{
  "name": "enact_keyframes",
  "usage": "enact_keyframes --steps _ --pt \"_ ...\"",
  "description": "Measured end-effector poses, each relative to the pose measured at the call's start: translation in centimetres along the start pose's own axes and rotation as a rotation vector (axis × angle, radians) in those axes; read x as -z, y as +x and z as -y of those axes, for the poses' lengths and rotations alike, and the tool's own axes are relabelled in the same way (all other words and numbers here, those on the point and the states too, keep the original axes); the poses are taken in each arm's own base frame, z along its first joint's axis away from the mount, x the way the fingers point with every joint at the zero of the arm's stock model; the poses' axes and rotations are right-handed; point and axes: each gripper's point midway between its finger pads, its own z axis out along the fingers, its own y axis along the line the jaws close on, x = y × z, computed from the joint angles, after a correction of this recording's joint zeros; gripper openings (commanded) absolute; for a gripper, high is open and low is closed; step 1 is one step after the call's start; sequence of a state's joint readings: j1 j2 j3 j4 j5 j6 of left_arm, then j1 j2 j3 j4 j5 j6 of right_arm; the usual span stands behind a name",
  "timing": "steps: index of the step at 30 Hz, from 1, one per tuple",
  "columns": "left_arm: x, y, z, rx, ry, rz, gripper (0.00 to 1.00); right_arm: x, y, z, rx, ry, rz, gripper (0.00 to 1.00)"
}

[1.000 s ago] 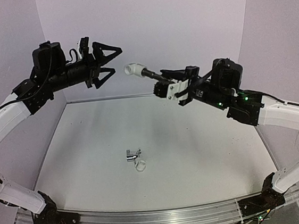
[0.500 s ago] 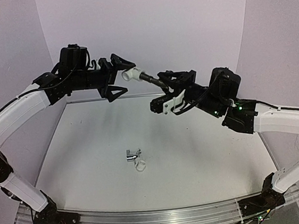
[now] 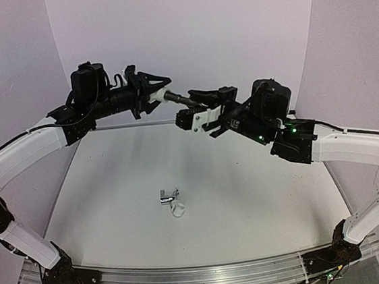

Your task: Install the water faucets

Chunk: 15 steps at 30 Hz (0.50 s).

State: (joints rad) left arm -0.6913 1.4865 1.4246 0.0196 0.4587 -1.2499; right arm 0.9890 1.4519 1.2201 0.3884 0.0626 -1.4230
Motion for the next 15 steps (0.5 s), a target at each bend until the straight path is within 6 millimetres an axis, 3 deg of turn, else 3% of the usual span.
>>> enact_keyframes --steps 7,15 --pt "1.4 -0.9 5.4 -0.157 0.179 0.060 0.21 -0.1 -1.7 3.5 -0.386 0.002 0.066 0.00" --pt "1.8 -0.8 11.4 -0.408 0.423 0.051 0.28 0.5 -4.3 6.4 -0.946 -0.082 0.204 0.00"
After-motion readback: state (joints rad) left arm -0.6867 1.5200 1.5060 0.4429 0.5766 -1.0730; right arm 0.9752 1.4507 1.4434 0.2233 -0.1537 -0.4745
